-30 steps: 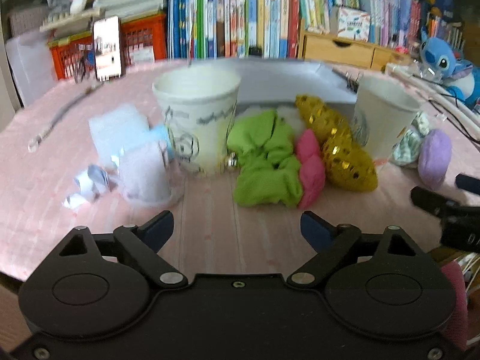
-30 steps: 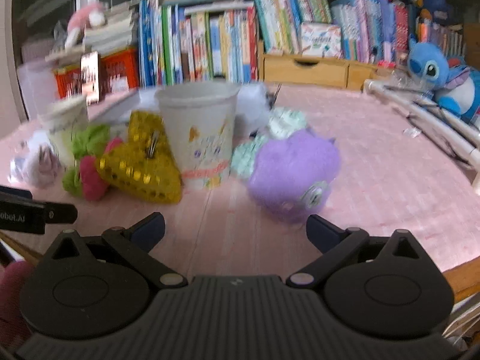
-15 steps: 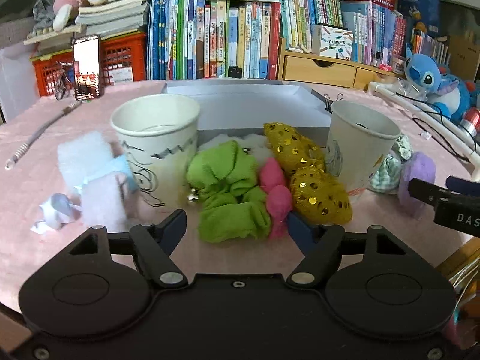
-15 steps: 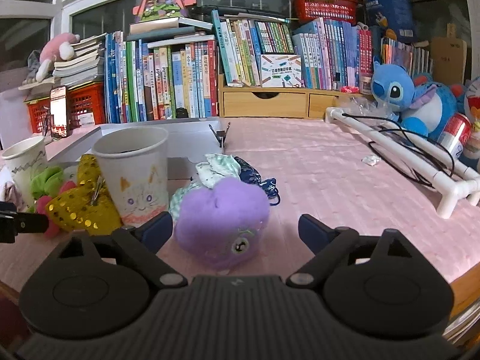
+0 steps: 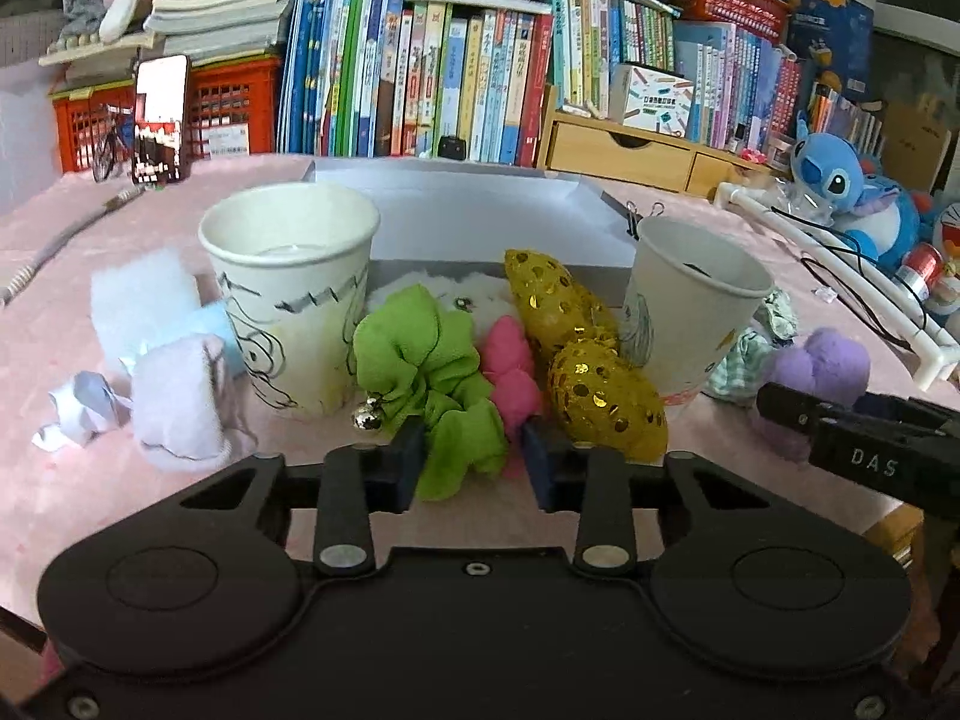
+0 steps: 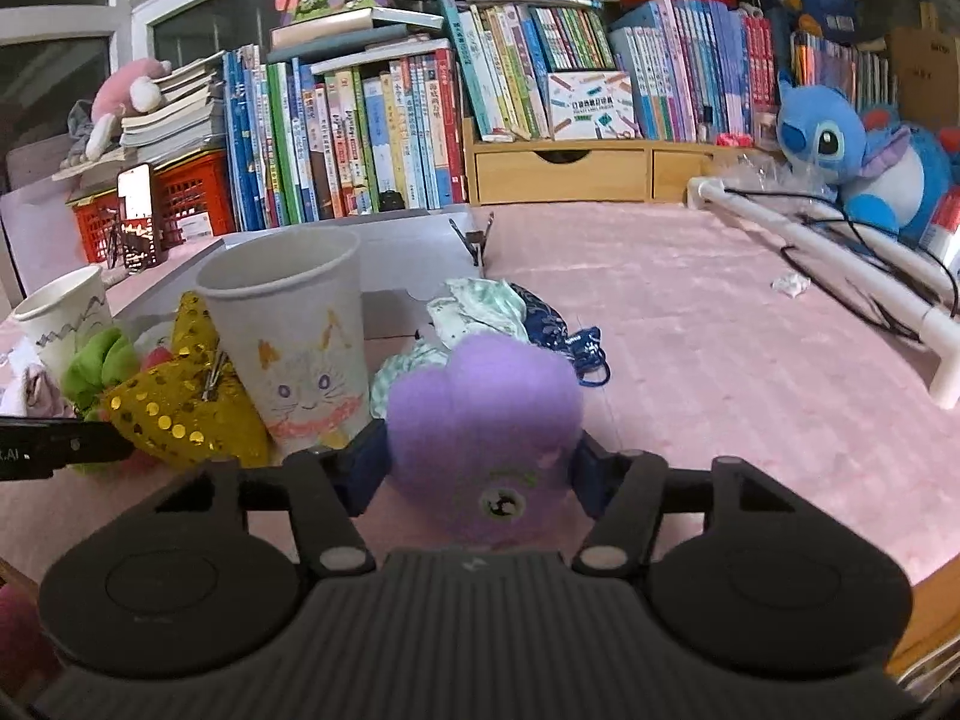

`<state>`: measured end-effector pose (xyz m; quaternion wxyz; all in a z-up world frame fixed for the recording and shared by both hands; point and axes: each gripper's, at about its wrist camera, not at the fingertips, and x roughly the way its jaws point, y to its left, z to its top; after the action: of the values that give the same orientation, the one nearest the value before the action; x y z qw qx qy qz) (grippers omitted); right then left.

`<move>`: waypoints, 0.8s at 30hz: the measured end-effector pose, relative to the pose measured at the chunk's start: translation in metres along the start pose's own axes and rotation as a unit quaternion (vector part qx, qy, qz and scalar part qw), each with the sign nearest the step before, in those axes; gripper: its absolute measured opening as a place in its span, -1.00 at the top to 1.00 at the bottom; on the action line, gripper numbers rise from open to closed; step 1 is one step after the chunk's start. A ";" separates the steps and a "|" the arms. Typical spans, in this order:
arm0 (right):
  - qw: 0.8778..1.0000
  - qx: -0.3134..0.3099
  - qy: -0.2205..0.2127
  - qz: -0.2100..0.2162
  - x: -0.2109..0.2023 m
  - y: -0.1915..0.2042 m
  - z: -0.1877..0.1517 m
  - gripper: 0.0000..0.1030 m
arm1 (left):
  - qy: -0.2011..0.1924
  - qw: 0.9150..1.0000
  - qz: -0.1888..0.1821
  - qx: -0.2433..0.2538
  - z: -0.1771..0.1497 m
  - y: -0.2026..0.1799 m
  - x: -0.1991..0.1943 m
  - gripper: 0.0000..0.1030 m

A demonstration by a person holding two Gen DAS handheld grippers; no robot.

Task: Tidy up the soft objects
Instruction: 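Grasp the purple fluffy plush with the right gripper while the left grasps the green scrunchie, then lift and carry the plush and scrunchie with both grippers over the grey tray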

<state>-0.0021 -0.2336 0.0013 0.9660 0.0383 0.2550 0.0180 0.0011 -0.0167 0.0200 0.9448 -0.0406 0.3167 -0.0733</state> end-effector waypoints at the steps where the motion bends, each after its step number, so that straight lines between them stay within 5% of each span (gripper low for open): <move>1: 1.000 0.000 -0.002 0.002 -0.002 0.000 0.001 -0.24 | -0.003 1.000 0.000 0.002 0.001 0.000 -0.004 0.41; 8: 1.000 0.006 -0.030 -0.001 -0.023 -0.006 0.020 -0.24 | -0.036 0.999 -0.010 0.001 0.013 0.005 -0.033 0.61; 10: 0.999 0.009 -0.040 0.000 -0.027 -0.009 0.028 -0.23 | -0.046 0.999 -0.011 0.002 0.019 0.004 -0.040 0.92; 16: 0.998 0.013 -0.059 -0.003 -0.032 -0.015 0.044 -0.23 | -0.043 0.999 -0.016 0.008 0.029 0.004 -0.041 0.91; 19: 0.998 0.013 -0.059 -0.007 -0.031 -0.015 0.045 -0.23 | -0.038 0.999 -0.012 0.008 0.022 0.002 -0.039 0.69; 21: 0.998 0.014 -0.055 -0.008 -0.030 -0.015 0.042 -0.24 | -0.029 1.000 0.000 0.012 0.015 0.000 -0.034 0.21; 24: 0.999 0.018 -0.045 -0.007 -0.028 -0.016 0.038 -0.24 | -0.024 0.999 0.011 0.020 0.006 -0.002 -0.026 -0.03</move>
<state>-0.0074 -0.2530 0.0464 0.9759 0.0544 0.2115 0.0049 -0.0164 -0.0145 0.0404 0.9536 -0.0202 0.2927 -0.0676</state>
